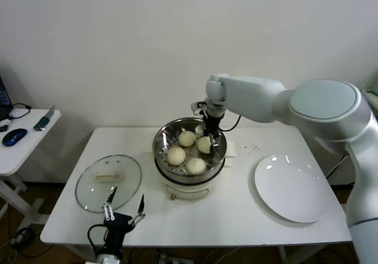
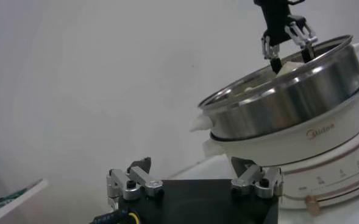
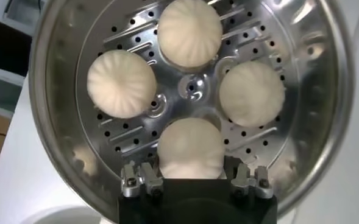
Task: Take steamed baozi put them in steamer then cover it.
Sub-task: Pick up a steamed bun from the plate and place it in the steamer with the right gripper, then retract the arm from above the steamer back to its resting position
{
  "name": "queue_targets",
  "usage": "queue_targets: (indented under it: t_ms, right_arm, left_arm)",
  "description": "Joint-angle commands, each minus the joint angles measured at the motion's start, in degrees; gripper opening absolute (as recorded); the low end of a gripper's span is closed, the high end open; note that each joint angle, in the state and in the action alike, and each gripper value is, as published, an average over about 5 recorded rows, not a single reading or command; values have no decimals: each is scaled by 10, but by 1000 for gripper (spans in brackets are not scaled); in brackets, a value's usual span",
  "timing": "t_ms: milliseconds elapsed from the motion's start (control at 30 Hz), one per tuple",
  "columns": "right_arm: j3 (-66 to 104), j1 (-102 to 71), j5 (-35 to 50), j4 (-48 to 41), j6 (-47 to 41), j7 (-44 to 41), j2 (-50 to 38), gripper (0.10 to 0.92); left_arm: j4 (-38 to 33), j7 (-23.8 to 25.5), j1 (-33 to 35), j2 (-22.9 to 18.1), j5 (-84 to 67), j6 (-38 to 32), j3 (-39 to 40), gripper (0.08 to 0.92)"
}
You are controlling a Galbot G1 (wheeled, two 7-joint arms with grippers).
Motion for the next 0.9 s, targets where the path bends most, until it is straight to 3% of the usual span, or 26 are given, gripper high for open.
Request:
queue_targets:
  t_ms: [33, 233, 600, 900]
  right_arm:
    - [-8, -15, -20, -11, 3, -1, 10, 698]
    - [1, -1, -19, 3, 2, -3, -1, 805]
    - [79, 75, 15, 75, 22, 25, -97, 823]
    - [153, 64, 39, 269, 92, 318, -307, 823]
  left_arm:
    - [0, 0, 1, 0, -2, 1, 2, 823]
    - [-1, 0, 0, 1, -1, 2, 1, 823]
    - [4, -1, -12, 1, 4, 5, 0, 823]
    - [10, -14, -28, 7, 25, 11, -13, 823]
